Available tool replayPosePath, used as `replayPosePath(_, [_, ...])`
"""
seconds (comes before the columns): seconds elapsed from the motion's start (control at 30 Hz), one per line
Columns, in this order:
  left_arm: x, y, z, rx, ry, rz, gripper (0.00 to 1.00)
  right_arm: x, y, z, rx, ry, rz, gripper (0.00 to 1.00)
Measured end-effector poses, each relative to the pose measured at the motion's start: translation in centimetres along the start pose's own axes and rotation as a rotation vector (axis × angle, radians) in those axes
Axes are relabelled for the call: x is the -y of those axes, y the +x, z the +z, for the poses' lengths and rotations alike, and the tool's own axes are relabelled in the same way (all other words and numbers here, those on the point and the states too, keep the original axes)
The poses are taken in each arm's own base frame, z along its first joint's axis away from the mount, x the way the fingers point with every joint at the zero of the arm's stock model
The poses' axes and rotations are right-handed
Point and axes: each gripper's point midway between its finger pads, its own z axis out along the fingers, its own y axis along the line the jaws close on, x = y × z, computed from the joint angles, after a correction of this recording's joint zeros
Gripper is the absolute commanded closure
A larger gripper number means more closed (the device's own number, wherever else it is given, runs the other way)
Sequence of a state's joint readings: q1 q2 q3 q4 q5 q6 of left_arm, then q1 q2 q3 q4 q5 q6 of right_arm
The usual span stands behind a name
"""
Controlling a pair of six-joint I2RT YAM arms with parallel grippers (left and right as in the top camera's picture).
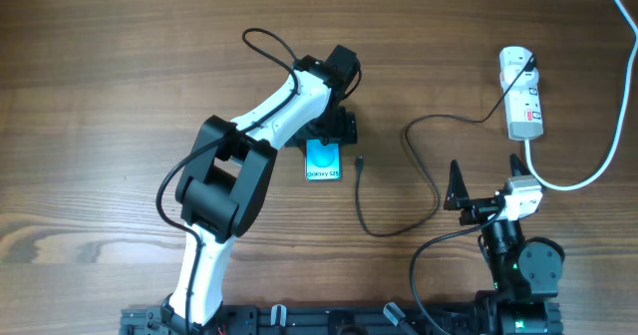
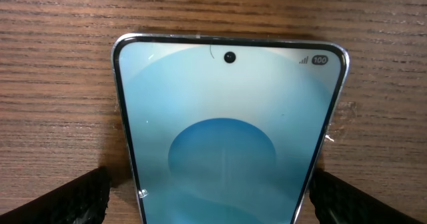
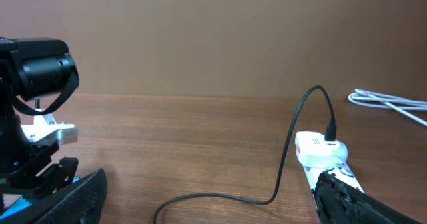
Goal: Plug charger to phone and switch on socket
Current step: 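Close the left gripper on the phone's top edge and lift it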
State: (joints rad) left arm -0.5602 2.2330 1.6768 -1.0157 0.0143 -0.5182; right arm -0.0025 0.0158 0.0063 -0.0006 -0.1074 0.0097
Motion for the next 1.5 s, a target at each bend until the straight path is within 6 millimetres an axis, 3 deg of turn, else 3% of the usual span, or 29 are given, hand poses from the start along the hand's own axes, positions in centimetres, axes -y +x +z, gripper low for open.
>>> replayPosePath(0.27, [0.0, 0.0, 0.0, 0.002, -0.001, 0.000, 0.00, 0.0, 0.0, 0.0, 0.000, 0.000, 0.000, 0.00])
replayPosePath(0.47, [0.0, -0.2, 0.0, 0.008, -0.002, -0.001, 0.13, 0.0, 0.0, 0.0, 0.000, 0.000, 0.000, 0.00])
replayPosePath(0.6, [0.0, -0.3, 0.0, 0.013, -0.001, 0.000, 0.15, 0.0, 0.0, 0.0, 0.000, 0.000, 0.000, 0.00])
replayPosePath(0.7, [0.1, -0.4, 0.0, 0.016, 0.000, 0.001, 0.25, 0.0, 0.0, 0.0, 0.000, 0.000, 0.000, 0.00])
replayPosePath(1.13, [0.0, -0.3, -0.1, 0.012, -0.003, 0.000, 0.28, 0.0, 0.0, 0.0, 0.000, 0.000, 0.000, 0.00])
replayPosePath(1.3, [0.1, 0.6, -0.3, -0.031, 0.008, -0.001, 0.29, 0.0, 0.0, 0.0, 0.000, 0.000, 0.000, 0.00])
replayPosePath(1.4, [1.0, 0.8, -1.7, -0.044, 0.082, -0.008, 0.28, 0.0, 0.0, 0.0, 0.000, 0.000, 0.000, 0.00])
replayPosePath(1.43, [1.5, 0.8, -3.7, -0.039, 0.149, -0.016, 0.28, 0.0, 0.0, 0.0, 0.000, 0.000, 0.000, 0.00])
replayPosePath(1.5, [1.8, 1.1, -5.8, -0.053, 0.222, -0.030, 0.29, 0.0, 0.0, 0.0, 0.000, 0.000, 0.000, 0.00])
